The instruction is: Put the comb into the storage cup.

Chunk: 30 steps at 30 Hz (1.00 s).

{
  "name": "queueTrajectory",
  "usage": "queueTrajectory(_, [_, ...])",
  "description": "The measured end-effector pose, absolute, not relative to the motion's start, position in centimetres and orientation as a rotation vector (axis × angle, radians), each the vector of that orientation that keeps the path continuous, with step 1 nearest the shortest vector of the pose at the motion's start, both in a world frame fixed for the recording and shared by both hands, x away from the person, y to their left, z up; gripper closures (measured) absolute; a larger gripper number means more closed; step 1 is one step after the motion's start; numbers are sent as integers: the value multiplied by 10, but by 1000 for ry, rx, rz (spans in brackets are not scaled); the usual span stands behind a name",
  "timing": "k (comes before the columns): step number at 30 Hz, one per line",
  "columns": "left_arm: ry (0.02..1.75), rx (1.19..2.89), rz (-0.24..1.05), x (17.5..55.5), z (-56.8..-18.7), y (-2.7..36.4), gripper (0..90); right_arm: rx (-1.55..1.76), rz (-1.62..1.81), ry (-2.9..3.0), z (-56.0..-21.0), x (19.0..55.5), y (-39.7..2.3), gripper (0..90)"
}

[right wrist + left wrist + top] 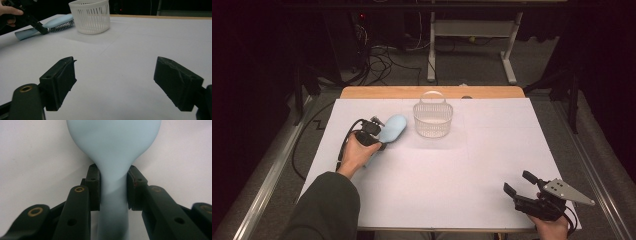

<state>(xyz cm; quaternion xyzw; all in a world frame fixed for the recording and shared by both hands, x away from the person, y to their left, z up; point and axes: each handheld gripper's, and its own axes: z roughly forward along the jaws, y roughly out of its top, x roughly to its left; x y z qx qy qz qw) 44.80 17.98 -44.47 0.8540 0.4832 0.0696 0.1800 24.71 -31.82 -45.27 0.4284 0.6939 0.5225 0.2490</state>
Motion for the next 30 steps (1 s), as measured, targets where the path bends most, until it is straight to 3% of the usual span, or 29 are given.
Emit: queueTrajectory(30, [1352, 2317, 263, 437, -431, 192, 693, 1168, 1417, 1888, -453, 247, -318, 183])
